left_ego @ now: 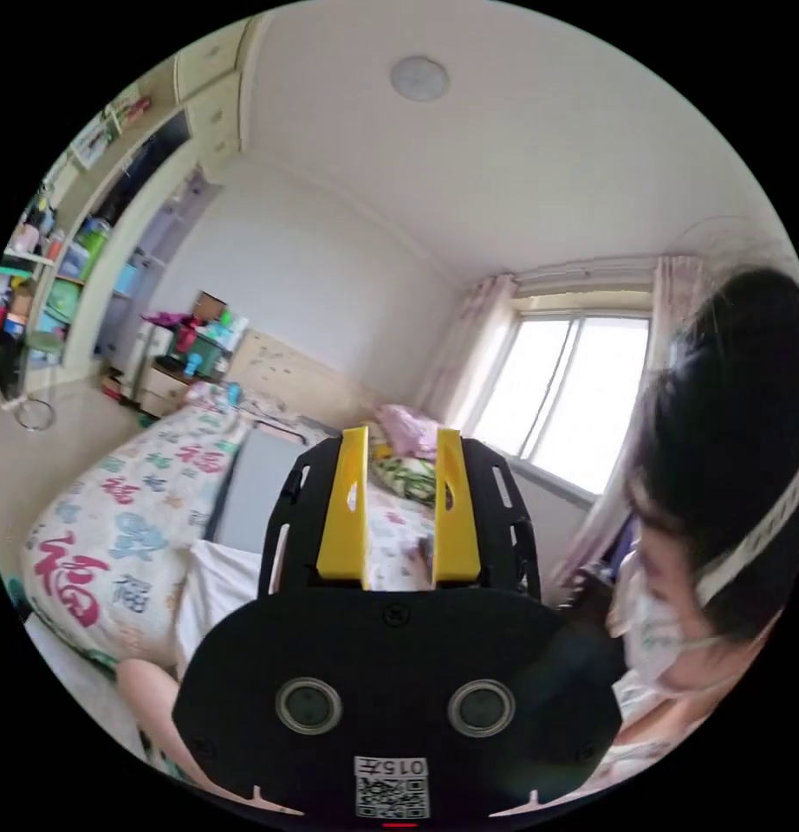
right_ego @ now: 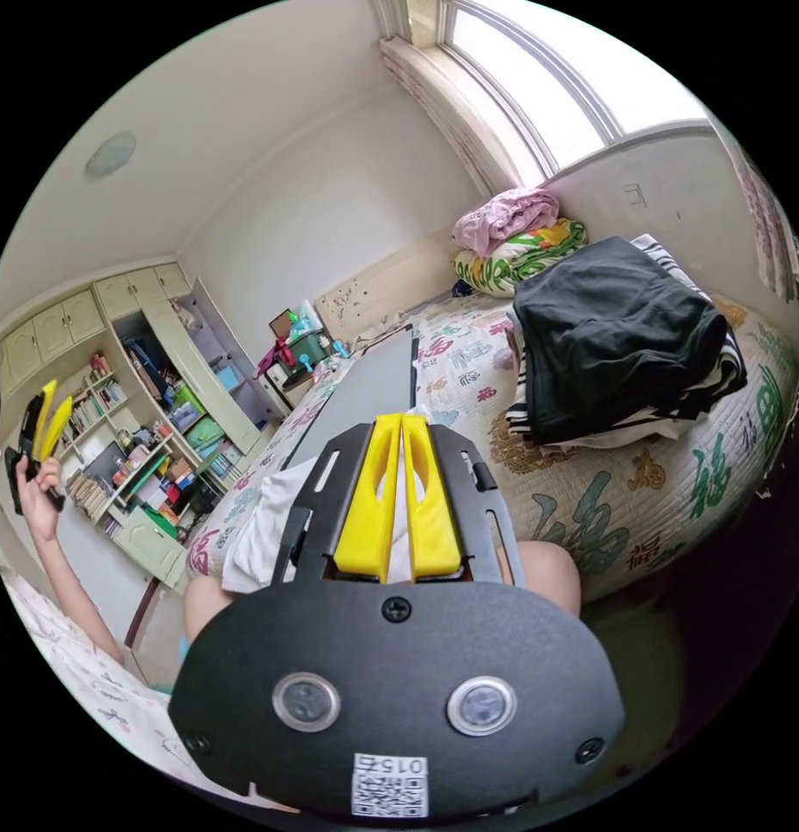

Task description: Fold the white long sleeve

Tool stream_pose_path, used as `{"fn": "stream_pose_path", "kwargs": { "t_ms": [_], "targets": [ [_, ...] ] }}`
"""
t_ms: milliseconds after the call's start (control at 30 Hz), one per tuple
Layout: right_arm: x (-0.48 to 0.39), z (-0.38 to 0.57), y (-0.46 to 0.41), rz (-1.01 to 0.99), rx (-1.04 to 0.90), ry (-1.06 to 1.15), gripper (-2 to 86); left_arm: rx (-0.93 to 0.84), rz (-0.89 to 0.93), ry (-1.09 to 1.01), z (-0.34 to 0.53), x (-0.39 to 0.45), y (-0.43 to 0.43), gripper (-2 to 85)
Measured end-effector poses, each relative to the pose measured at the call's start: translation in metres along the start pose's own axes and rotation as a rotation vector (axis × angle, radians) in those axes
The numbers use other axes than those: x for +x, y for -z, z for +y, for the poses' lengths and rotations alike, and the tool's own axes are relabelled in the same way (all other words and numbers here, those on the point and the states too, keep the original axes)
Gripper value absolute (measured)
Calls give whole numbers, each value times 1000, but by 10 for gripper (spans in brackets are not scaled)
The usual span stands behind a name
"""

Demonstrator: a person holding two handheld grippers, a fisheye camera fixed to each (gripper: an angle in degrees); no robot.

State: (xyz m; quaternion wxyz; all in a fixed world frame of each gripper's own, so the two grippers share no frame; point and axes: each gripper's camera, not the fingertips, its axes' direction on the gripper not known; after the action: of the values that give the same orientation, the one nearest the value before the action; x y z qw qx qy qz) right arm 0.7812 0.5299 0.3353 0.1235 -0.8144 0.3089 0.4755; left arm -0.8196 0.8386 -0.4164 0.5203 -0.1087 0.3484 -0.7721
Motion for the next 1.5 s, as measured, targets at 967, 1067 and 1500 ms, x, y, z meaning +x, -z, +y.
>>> {"fn": "stream_pose_path", "kwargs": {
  "t_ms": [967,1067,1500],
  "targets": [
    [-47,117,-183,-170,-768,854,93,-1084,123,-609,220,110,-467,84],
    [-41,120,-198,-140,-808,885,91,-1124,110,-622,225,117,-503,87],
    [-10,79,-253,-279,-953,758,27,-1348,254,-582,237,118,-613,13]
  ]
}}
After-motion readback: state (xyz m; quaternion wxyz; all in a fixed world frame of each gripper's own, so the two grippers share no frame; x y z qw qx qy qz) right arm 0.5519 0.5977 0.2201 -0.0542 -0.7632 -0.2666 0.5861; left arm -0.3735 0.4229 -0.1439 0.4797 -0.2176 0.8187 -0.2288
